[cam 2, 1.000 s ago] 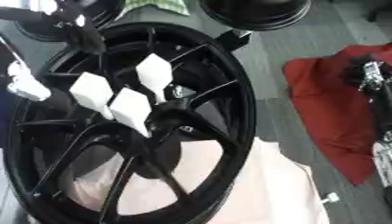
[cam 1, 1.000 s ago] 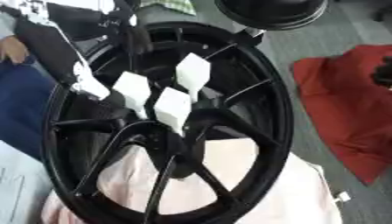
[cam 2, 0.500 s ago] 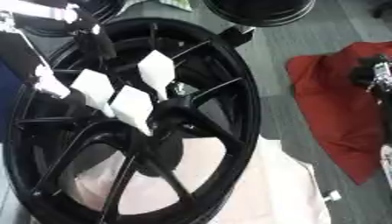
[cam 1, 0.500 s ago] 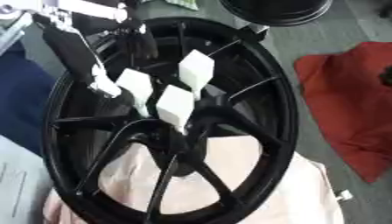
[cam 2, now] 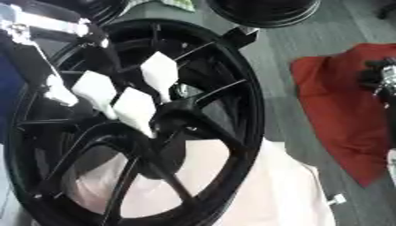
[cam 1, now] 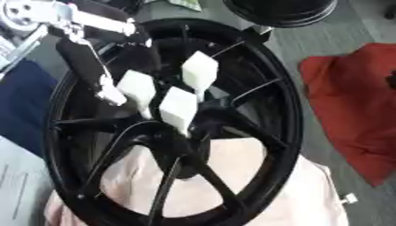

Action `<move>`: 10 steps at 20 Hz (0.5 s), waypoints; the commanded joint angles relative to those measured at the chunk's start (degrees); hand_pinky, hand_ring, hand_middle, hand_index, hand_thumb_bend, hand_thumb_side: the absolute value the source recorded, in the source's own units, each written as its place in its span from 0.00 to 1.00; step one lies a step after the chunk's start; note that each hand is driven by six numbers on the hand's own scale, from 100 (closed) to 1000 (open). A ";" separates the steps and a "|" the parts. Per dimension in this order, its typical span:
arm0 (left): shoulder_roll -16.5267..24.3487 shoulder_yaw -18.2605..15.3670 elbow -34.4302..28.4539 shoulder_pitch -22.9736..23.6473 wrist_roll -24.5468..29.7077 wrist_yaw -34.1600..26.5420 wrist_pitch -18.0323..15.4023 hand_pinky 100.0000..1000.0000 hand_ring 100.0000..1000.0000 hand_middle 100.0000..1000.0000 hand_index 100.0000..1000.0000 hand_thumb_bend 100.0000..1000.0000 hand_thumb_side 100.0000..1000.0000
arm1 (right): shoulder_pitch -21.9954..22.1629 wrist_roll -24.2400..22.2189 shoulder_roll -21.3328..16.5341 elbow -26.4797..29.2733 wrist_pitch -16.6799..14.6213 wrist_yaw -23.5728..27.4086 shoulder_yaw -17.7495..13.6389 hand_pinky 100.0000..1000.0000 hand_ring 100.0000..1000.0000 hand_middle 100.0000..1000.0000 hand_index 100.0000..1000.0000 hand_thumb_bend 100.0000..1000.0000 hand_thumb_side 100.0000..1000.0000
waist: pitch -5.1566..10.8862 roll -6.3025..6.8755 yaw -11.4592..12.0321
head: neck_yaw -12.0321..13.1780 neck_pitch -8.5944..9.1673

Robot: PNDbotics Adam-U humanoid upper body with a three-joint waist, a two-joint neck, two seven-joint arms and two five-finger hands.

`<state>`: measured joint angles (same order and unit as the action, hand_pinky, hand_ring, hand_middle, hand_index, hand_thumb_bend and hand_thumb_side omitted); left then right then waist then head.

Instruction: Pull the pin out of the wheel hub.

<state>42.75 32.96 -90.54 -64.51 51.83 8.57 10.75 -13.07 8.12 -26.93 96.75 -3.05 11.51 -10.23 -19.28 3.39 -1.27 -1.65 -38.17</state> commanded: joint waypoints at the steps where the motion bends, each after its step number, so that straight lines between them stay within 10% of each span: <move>1: 0.55 -0.09 0.16 -0.68 0.13 0.31 -0.33 0.72 0.71 0.61 0.75 0.48 0.12 | -0.57 0.38 -0.75 1.19 -0.13 0.56 -0.57 0.72 0.63 0.55 0.68 0.00 0.75 | 1.09 -0.31 -0.09 | 0.32 0.65; 10: 0.23 0.85 0.84 -0.29 0.13 2.25 -1.15 0.71 0.67 0.55 0.70 0.36 0.02 | -0.48 0.58 -0.57 1.33 -0.29 0.85 -0.56 0.72 0.63 0.55 0.68 0.00 0.75 | 1.26 -0.29 -0.29 | 0.68 0.70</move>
<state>42.25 34.19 -89.61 -64.01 51.94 10.37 9.79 -13.08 8.38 -26.48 96.85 -3.29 11.82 -10.24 -19.28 3.39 -1.48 -1.08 -38.15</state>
